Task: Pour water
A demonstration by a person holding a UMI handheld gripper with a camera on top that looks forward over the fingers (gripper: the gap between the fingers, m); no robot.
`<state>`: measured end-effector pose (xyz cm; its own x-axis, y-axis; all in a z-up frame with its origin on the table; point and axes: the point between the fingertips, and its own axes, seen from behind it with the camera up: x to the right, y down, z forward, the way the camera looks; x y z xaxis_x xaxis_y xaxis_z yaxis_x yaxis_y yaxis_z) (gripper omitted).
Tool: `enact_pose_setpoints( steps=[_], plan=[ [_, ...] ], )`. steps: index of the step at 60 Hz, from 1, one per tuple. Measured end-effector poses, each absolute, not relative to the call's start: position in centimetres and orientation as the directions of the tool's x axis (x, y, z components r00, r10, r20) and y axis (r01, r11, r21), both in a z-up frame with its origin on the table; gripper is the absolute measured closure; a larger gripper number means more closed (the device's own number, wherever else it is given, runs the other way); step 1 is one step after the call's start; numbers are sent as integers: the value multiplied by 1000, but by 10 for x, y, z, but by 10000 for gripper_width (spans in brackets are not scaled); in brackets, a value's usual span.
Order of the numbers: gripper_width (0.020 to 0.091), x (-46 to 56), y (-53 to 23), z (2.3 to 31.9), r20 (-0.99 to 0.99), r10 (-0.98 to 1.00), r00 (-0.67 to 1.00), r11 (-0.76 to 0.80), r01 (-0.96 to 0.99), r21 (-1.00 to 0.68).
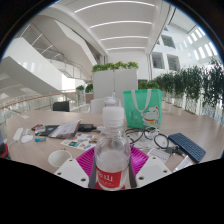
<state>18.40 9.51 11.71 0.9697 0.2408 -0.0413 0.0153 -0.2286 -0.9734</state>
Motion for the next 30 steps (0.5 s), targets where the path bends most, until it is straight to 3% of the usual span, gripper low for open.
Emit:
enact_pose_setpoints(
  steps=[4,5,6,12,24,30],
  plan=[
    [634,176,93,92,-78,265,961,-264,-6,-965],
    [633,167,100,66,-88,270,959,-260,-16,-965],
    [633,176,90,81,-82,274,958,-269,-6,-963],
    [609,165,88,60,-36,314,949,-285,58,-957],
    [614,163,86,63,26,309,951,-243,105,-964],
    [567,166,87,62,11,295,956,-259,91,-962]
  ],
)
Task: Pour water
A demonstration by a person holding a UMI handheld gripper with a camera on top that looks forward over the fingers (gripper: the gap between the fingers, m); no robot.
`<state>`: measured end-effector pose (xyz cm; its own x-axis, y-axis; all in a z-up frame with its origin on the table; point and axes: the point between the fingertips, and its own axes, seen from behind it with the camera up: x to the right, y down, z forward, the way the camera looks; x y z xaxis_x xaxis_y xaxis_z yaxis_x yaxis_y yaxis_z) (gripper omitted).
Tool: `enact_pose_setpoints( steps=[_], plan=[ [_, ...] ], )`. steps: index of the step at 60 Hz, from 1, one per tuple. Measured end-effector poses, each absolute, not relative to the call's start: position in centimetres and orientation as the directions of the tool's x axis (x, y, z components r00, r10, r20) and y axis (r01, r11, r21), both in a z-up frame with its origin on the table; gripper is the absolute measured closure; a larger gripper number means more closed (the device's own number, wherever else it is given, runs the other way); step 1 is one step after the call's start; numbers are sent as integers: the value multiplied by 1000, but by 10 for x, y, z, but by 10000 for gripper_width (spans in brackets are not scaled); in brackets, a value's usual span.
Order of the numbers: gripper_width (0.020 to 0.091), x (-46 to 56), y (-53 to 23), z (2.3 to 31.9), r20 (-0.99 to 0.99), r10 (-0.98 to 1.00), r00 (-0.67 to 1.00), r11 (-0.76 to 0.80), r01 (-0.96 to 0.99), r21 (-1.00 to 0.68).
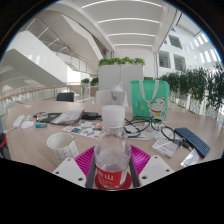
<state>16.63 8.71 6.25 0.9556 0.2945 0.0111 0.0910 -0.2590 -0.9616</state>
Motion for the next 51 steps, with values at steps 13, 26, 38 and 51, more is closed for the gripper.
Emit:
enact_pose_setpoints(
  steps=[13,26,38,51],
  plan=[
    [257,175,38,51,-3,265,964,-395,106,-913],
    [262,176,-67,81,11,185,983,-443,94,-891],
    [260,173,-154,139,62,86,994,-427,93,-899],
    [270,163,-210,194,112,46,993,-388,122,-913]
  ],
)
